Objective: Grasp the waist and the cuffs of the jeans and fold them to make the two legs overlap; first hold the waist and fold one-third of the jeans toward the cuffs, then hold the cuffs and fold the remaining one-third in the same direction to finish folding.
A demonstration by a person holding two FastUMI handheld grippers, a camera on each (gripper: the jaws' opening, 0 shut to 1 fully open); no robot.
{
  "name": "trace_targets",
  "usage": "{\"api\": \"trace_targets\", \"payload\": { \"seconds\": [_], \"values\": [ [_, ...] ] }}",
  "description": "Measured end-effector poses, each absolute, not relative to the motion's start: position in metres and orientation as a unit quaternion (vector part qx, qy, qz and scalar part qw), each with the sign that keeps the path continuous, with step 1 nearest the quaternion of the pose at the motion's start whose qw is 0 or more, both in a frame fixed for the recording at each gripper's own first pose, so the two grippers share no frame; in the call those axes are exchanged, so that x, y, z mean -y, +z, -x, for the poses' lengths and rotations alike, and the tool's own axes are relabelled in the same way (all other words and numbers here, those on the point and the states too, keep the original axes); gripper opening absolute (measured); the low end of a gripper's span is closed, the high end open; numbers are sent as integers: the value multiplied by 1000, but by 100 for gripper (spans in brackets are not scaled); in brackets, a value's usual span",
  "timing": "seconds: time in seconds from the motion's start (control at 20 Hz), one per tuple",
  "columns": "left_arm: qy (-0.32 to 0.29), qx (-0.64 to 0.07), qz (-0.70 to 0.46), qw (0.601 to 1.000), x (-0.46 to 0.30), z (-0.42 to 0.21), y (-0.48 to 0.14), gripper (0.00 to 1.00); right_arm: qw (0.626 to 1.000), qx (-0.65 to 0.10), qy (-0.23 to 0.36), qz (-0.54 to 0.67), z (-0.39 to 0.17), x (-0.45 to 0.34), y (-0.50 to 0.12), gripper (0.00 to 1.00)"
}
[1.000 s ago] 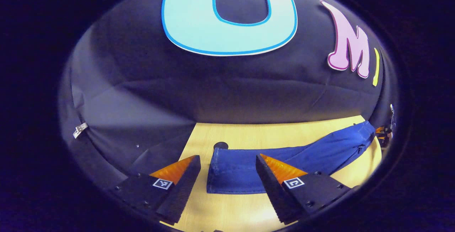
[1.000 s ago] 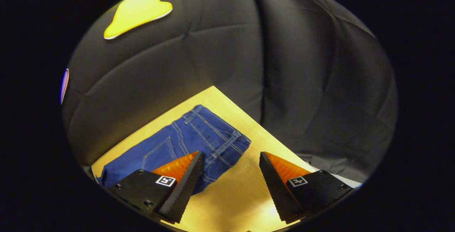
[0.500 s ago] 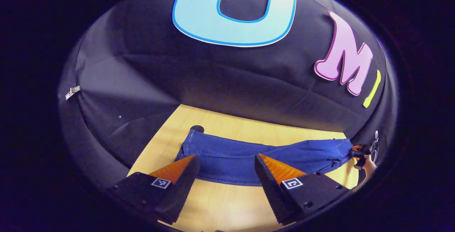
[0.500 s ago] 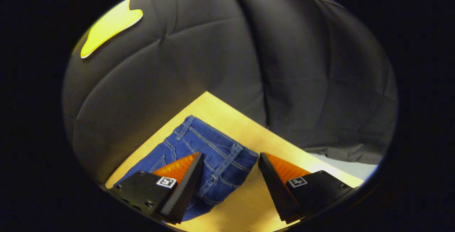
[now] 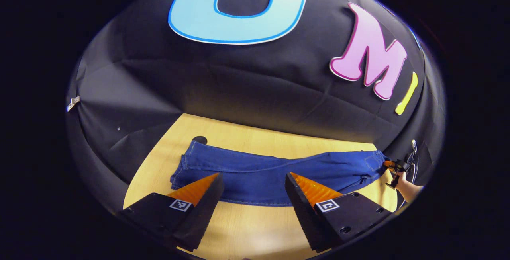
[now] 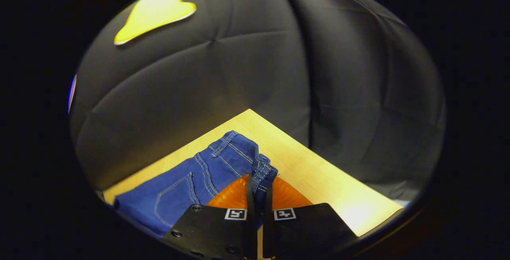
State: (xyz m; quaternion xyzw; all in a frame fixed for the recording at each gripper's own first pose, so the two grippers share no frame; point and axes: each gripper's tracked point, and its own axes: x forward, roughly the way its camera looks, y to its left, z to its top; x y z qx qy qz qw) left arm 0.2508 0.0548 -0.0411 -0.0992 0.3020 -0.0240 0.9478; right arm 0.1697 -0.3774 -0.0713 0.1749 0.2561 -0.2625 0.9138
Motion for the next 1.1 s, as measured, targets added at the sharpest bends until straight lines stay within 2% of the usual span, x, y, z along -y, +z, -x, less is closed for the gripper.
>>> {"api": "trace_targets", "payload": {
  "seconds": [0.3,0.5,0.7,1.1],
  "values": [
    [-48,-301,90,948,-49,-233,-55,97,959,-171,-210,-87,-154,358,33,9],
    [-46,-290,119,949,-55,-227,-61,97,982,-112,-150,-37,-134,330,59,9],
    [-27,-278,144,949,-73,-231,-71,98,993,-88,-81,22,-115,307,61,9],
    [45,-238,173,955,-160,-247,-109,97,995,-75,52,45,-103,318,27,8]
  ]
}}
